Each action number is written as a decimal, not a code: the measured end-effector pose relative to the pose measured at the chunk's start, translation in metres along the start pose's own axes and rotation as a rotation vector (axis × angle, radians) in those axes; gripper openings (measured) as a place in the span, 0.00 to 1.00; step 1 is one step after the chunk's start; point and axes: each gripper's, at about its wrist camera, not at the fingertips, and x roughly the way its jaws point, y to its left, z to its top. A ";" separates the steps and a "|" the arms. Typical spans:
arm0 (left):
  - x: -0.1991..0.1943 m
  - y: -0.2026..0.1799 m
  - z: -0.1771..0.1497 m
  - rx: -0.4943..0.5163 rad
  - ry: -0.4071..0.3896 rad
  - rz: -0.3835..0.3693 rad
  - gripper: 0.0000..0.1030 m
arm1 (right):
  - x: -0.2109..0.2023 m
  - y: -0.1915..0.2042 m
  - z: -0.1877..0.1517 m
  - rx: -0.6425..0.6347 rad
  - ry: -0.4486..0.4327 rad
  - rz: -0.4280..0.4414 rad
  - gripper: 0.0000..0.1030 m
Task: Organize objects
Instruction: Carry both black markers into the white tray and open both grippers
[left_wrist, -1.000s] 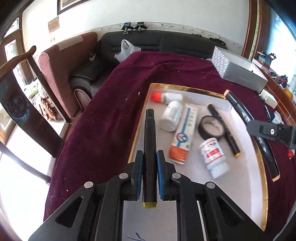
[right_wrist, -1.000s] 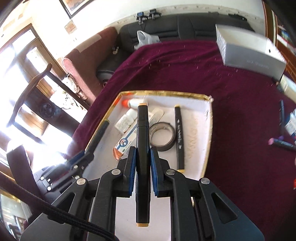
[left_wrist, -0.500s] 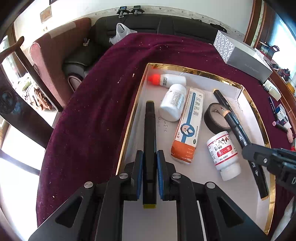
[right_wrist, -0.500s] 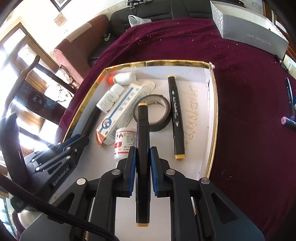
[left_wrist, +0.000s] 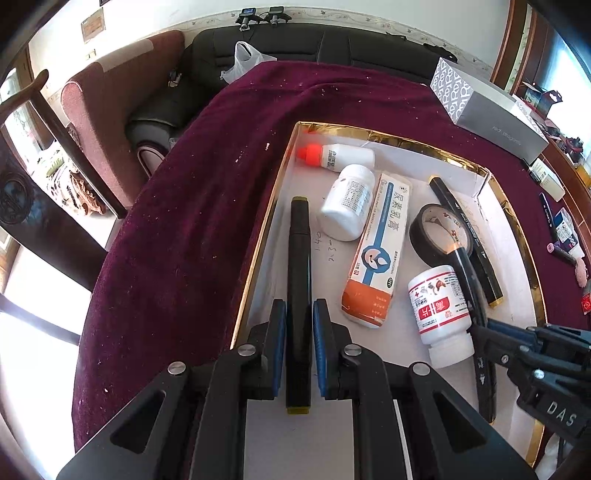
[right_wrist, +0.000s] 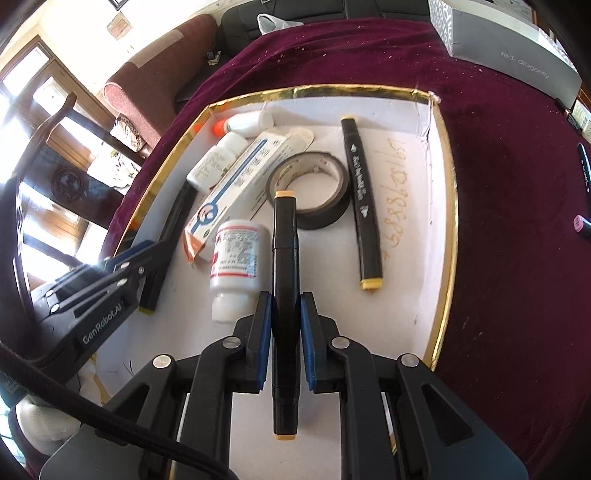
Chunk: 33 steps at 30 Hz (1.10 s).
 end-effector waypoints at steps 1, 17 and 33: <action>0.000 0.000 0.000 -0.001 0.000 0.000 0.12 | 0.001 0.001 -0.001 -0.002 0.003 0.003 0.13; -0.007 0.002 -0.004 -0.054 -0.009 -0.064 0.28 | 0.008 0.018 -0.011 -0.046 0.016 -0.010 0.13; -0.041 -0.016 -0.021 -0.048 -0.038 -0.135 0.34 | -0.016 0.006 -0.013 -0.011 -0.033 0.035 0.20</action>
